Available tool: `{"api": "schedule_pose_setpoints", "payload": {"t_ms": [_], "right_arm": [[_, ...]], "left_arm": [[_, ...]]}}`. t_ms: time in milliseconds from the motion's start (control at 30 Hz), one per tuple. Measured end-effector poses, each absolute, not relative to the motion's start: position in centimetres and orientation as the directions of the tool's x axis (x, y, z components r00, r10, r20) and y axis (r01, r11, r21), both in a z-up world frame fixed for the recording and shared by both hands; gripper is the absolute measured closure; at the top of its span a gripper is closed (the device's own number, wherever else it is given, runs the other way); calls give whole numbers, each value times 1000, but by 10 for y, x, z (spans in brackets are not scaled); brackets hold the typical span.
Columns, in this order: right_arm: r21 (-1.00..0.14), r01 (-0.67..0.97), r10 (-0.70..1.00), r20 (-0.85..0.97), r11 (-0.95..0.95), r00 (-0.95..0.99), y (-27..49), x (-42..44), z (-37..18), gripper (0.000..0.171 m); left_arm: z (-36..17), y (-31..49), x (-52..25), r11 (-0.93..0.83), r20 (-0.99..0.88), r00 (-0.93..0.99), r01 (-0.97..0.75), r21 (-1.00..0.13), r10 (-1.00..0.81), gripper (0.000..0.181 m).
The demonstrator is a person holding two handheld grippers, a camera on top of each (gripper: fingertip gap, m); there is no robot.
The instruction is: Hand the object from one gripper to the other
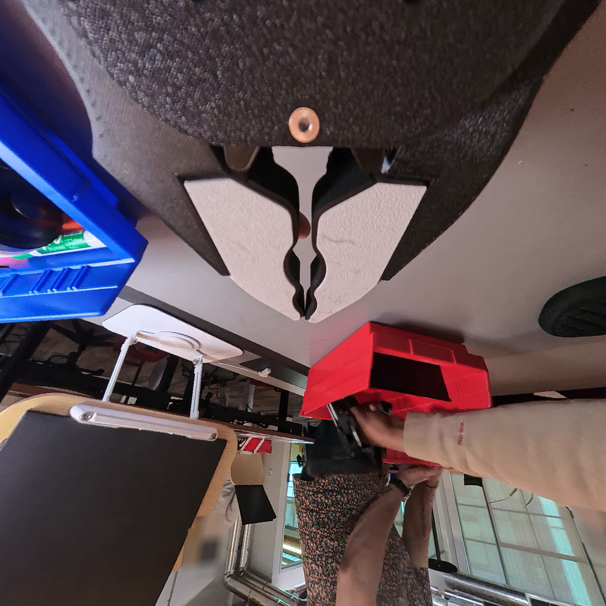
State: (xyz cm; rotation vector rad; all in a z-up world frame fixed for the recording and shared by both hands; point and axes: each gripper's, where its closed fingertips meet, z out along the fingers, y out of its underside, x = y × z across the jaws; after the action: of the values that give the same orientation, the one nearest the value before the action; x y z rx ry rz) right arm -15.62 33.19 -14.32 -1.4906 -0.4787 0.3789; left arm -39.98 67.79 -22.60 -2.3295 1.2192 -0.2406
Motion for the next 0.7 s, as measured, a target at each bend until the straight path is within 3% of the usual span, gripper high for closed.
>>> {"api": "schedule_pose_setpoints", "payload": {"t_ms": [167, 267, 367, 500, 600, 700], "right_arm": [[-984, 119, 472, 170, 135, 865, 340, -144, -109, 171], [-967, 116, 451, 211, 229, 868, 348, -144, -59, 171], [-948, 78, 430, 212, 308, 877, 354, -152, 3, 171], [-936, 32, 444, 196, 350, 874, 353, -176, 64, 167], [-949, 10, 510, 179, 316, 842, 349, -201, 71, 157], [-969, 71, 587, 200, 235, 784, 353, -229, 43, 143]], "left_arm": [[-62, 647, -359, -130, -119, 522, -417, -900, -845, 170], [28, 584, -338, 160, -248, 499, -212, -964, -831, 170], [71, 514, -320, 416, -397, 533, -89, -905, -747, 170], [77, 441, -300, 657, -535, 617, -38, -753, -577, 169], [60, 409, -285, 769, -618, 648, -78, -635, -445, 170], [38, 389, -268, 844, -715, 616, -146, -516, -331, 170]]}}
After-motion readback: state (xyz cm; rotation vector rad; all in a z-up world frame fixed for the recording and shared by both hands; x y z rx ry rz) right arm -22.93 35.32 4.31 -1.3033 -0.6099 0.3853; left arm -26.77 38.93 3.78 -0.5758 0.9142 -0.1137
